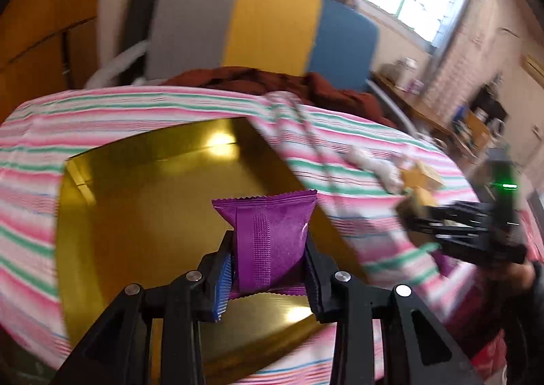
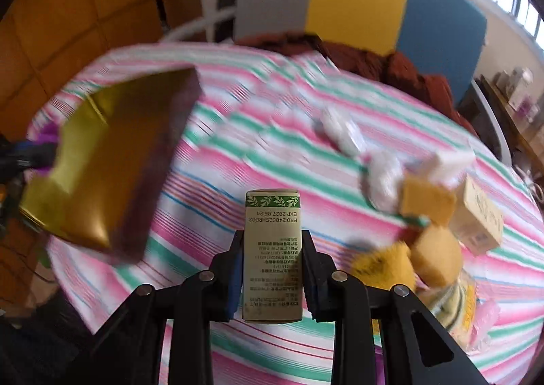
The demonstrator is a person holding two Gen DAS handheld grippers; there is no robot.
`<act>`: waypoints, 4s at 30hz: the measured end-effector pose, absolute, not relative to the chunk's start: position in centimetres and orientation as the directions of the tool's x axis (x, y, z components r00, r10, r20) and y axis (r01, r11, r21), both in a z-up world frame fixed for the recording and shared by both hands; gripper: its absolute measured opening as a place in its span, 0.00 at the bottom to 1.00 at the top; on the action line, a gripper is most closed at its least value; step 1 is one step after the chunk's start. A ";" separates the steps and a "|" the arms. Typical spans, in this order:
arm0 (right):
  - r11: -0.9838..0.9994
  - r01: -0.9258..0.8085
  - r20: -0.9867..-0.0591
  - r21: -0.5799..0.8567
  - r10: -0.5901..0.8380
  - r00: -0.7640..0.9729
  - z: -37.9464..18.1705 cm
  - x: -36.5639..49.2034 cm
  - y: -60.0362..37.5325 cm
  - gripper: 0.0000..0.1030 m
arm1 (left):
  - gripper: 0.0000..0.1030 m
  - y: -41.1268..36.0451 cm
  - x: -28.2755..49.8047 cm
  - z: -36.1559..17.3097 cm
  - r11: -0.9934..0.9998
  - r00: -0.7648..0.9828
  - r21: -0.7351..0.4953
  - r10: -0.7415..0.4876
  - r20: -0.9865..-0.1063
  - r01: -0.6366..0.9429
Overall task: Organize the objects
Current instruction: 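Carry both items over the gold tray and open both tools to drop them, then move both tools back over the pile of items, then grasp the WEIDAN cracker packet with the right tool while the left tool grasps the yellow sock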
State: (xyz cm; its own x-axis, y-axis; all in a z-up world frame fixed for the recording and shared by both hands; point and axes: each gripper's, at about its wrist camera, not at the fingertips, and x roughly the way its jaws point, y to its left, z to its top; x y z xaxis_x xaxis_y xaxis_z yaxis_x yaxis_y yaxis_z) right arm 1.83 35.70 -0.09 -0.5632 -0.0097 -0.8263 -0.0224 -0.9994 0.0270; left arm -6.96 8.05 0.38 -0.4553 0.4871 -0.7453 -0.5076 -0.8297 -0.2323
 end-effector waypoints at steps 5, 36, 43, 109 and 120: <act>-0.984 0.086 -0.772 0.159 -0.178 -0.610 2.9 -1.5 29.8 0.30 | 0.47 4.8 -9.9 0.2 -0.901 -0.552 -0.173 0.385 -0.739 -0.398; -0.998 0.059 -0.709 0.024 -0.058 -0.703 1.6 0.8 19.8 0.98 | 0.62 1.2 -4.7 -0.1 -0.963 -0.631 -0.153 0.261 -0.730 -0.222; -0.999 0.007 -0.709 0.037 -0.031 -0.705 1.1 1.6 21.3 0.99 | 0.62 2.8 -3.9 -0.6 -0.956 -0.607 -0.125 0.266 -0.749 -0.265; -0.613 -0.767 -0.828 0.192 0.319 -0.462 -0.4 15.6 56.5 0.86 | 0.62 30.9 0.8 -3.5 -0.497 -0.119 -0.278 0.627 -0.770 -0.822; -0.720 -0.692 -0.915 0.048 0.246 -0.320 -4.3 9.5 57.9 0.69 | 0.66 35.3 -1.7 -6.4 -0.523 -0.025 -0.415 0.644 -0.765 -0.745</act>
